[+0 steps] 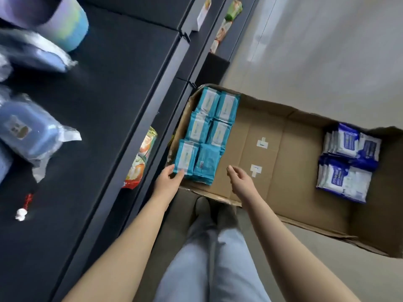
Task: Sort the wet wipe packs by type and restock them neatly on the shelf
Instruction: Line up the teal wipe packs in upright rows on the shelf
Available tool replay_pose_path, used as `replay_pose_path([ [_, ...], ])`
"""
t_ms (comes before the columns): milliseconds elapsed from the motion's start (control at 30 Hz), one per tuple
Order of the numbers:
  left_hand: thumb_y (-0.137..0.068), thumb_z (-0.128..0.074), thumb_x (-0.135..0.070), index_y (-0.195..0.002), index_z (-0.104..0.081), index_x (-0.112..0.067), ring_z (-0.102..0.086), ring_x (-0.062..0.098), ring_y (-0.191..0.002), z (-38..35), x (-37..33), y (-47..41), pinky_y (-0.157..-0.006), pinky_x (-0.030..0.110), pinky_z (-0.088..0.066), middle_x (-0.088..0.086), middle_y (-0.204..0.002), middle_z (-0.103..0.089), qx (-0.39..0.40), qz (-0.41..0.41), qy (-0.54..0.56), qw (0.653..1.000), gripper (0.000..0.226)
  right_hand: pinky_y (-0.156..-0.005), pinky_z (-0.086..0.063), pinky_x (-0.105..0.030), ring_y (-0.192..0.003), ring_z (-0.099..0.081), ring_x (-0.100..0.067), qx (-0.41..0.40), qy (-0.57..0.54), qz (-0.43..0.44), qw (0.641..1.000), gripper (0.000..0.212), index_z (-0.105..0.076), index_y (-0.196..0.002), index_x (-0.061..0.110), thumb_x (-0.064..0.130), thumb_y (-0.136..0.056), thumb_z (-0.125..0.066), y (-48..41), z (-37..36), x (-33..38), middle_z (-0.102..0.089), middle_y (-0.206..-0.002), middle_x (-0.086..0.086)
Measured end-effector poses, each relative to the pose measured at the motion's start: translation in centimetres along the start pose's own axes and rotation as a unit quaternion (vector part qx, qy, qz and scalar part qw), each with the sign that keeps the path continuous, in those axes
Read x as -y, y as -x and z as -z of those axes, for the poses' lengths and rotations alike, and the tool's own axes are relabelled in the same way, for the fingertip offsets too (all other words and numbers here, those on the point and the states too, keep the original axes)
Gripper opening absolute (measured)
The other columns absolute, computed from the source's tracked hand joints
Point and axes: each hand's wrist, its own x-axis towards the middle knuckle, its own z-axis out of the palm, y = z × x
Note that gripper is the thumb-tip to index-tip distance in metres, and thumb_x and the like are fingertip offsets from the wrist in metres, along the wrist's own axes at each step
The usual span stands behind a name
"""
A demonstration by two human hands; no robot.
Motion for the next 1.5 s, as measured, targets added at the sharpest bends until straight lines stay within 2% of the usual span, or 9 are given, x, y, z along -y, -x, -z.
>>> replay_pose_path([
  [233, -0.095, -0.062, -0.032, -0.148, -0.038, -0.022, -0.049, 0.020, -0.127, -4.2, 3.0, -9.9, -0.095, 0.027, -0.043, 0.003, -0.145, -0.041, -0.066, -0.001, -0.045, 0.997, 0.060, -0.096, -0.048, -0.031, -0.115, -0.058, -0.017, 0.001, -0.018, -0.031, 0.999, 0.054, -0.050, -0.141, 0.013, 0.040, -0.096, -0.061, -10.2, -5.6, -2.9, -0.059, -0.134, -0.006],
  [533, -0.094, -0.064, -0.022, -0.130, -0.054, -0.015, -0.059, 0.020, -0.099, -4.6, 5.0, -13.2, -0.081, 0.032, -0.048, 0.004, -0.112, -0.060, -0.131, -0.016, -0.146, 0.980, 0.038, -0.057, -0.039, -0.016, -0.074, -0.053, -0.005, -0.073, 0.003, -0.027, 0.997, 0.026, -0.055, -0.104, 0.015, 0.024, -0.088, -0.074, -13.3, -6.9, -3.9, -0.055, -0.086, 0.006],
  [733, -0.092, -0.067, -0.030, -0.126, -0.058, -0.015, -0.062, 0.018, -0.097, -4.8, 5.4, -13.3, -0.080, 0.031, -0.053, 0.006, -0.115, -0.061, -0.096, 0.012, -0.065, 0.993, 0.039, -0.064, -0.045, -0.023, -0.086, -0.059, -0.014, -0.064, -0.071, -0.036, 0.995, 0.013, -0.055, -0.093, 0.016, 0.018, -0.092, -0.068, -12.8, -5.2, -4.2, -0.061, -0.096, -0.001],
  [867, -0.081, -0.077, -0.037, -0.109, -0.057, -0.025, -0.061, 0.021, -0.106, -6.1, 5.1, -13.8, -0.092, 0.044, -0.054, -0.005, -0.109, -0.051, -0.127, 0.038, -0.038, 0.990, 0.037, -0.069, -0.053, -0.026, -0.090, -0.063, -0.016, -0.031, -0.131, -0.055, 0.989, 0.023, -0.055, -0.115, 0.013, 0.013, -0.094, -0.065, -12.6, -3.1, -4.7, -0.063, -0.100, -0.001],
  [1000, -0.088, -0.072, -0.021, -0.113, -0.059, -0.013, -0.062, 0.020, -0.102, -7.8, 4.5, -13.4, -0.083, 0.033, -0.055, 0.002, -0.114, -0.061, -0.155, 0.064, 0.003, 0.986, 0.030, -0.088, -0.057, -0.040, -0.104, -0.066, -0.021, 0.006, -0.148, -0.067, 0.987, 0.022, -0.054, -0.115, 0.016, 0.010, -0.095, -0.062, -12.5, -0.2, -5.3, -0.068, -0.109, -0.002],
  [1100, -0.091, -0.068, -0.013, -0.115, -0.057, -0.008, -0.063, 0.019, -0.097, -8.5, 3.4, -10.7, -0.072, 0.027, -0.053, 0.006, -0.115, -0.063, -0.154, 0.075, 0.113, 0.979, 0.028, -0.094, -0.054, -0.049, -0.107, -0.066, -0.027, 0.033, -0.151, -0.065, 0.986, 0.022, -0.051, -0.111, 0.021, 0.006, -0.096, -0.059, -11.1, 2.4, -4.5, -0.069, -0.114, -0.007],
  [1267, -0.090, -0.068, -0.008, -0.109, -0.056, -0.015, -0.066, 0.015, -0.098, -7.1, -0.2, -0.2, -0.069, 0.021, -0.053, -0.002, -0.104, -0.066, -0.113, 0.034, 0.247, 0.962, 0.024, -0.078, -0.057, -0.042, -0.102, -0.068, -0.022, 0.128, -0.179, -0.011, 0.975, 0.041, -0.043, -0.142, 0.021, 0.006, -0.104, -0.041, -3.9, 6.9, 0.5, -0.065, -0.127, -0.006],
  [1400, -0.091, -0.068, -0.013, -0.105, -0.067, -0.016, -0.069, 0.021, -0.103, -4.0, -3.4, 10.3, -0.091, 0.038, -0.055, 0.004, -0.109, -0.073, -0.090, 0.000, 0.309, 0.947, 0.015, -0.068, -0.057, -0.029, -0.090, -0.072, -0.014, 0.236, -0.147, 0.073, 0.958, 0.040, -0.047, -0.140, 0.017, 0.024, -0.102, -0.052, 5.3, 9.5, 6.0, -0.068, -0.121, -0.007],
  [1500, -0.093, -0.065, -0.012, -0.112, -0.065, -0.011, -0.071, 0.021, -0.095, -1.5, -5.7, 17.8, -0.082, 0.036, -0.056, 0.007, -0.105, -0.074, -0.093, -0.035, 0.396, 0.913, 0.018, -0.071, -0.058, -0.028, -0.096, -0.072, -0.017, 0.300, -0.112, 0.128, 0.939, 0.046, -0.050, -0.134, 0.018, 0.022, -0.091, -0.066, 12.1, 10.3, 10.1, -0.068, -0.123, -0.007],
])
